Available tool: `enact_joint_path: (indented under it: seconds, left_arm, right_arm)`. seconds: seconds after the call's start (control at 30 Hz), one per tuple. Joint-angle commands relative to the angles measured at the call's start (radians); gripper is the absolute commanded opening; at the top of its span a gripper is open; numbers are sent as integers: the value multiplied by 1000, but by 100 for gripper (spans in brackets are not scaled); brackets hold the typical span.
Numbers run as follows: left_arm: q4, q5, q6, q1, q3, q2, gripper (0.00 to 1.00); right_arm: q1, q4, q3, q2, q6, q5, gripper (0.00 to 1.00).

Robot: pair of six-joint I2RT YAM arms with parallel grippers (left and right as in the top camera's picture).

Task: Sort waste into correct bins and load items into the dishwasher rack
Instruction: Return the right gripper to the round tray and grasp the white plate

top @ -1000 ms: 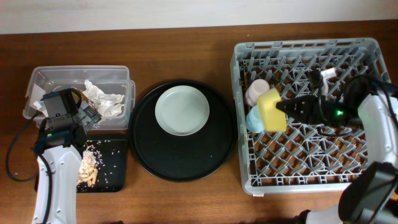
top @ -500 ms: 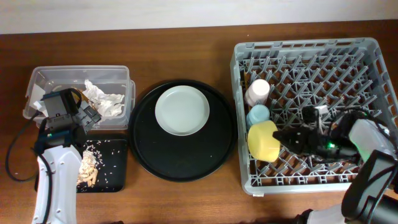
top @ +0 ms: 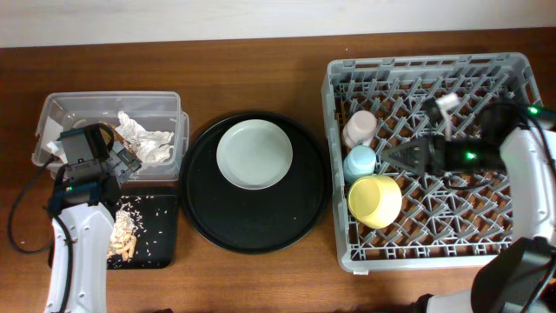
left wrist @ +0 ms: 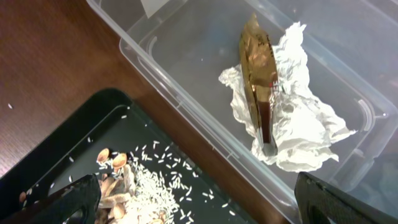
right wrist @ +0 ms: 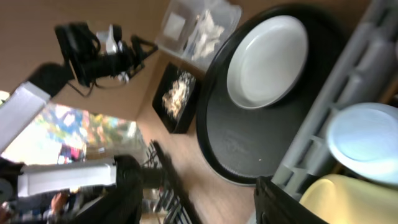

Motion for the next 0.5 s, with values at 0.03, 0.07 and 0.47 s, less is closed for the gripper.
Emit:
enact_joint_path:
  seconds: [0.03, 0.07, 0.47]
  left_arm:
    - [2, -6, 10, 3, 13, -8, 99]
    - [2, -6, 10, 4, 13, -8, 99]
    - [2, -6, 10, 3, 13, -8, 99]
  right_arm:
    - [304, 372, 81, -15, 694, 488, 58]
    - [477, 497, 81, -14, 819, 684, 58]
    - [838, 888, 80, 249, 904, 1208, 77]
